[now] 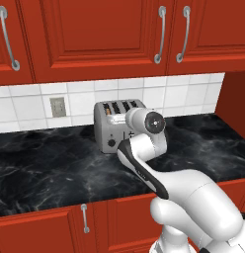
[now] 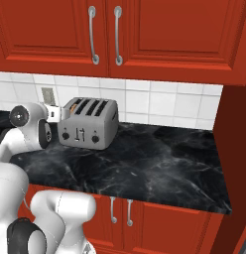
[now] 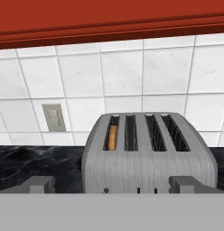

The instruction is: Start the toaster. Once the lever pops up, take the bread to the plate on the dining counter.

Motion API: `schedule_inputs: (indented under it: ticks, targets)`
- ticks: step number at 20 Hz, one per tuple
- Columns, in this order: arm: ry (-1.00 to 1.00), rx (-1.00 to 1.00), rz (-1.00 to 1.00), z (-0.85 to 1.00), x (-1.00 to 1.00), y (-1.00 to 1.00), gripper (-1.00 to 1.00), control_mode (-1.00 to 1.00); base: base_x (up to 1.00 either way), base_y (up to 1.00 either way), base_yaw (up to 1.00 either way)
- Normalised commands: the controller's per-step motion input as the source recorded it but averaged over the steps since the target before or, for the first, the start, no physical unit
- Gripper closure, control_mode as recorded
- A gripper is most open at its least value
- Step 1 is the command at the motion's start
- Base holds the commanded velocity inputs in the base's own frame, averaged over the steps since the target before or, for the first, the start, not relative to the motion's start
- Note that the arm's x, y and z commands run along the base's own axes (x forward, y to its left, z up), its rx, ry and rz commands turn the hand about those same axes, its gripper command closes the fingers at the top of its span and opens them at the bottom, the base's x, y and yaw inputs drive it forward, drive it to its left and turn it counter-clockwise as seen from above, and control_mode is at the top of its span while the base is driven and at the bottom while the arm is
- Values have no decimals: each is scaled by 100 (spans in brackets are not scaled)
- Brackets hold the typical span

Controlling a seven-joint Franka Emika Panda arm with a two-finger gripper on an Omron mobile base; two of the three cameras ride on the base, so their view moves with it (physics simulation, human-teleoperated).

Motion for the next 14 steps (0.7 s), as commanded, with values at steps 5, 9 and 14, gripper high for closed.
schedule_inputs:
  ticks: [5, 9, 14]
  targets:
    - [0, 0, 0, 0, 0, 0, -100, -100, 0, 0, 0]
    - [0, 0, 0, 0, 0, 0, -100, -100, 0, 0, 0]
    - [0, 0, 0, 0, 0, 0, -100, -100, 0, 0, 0]
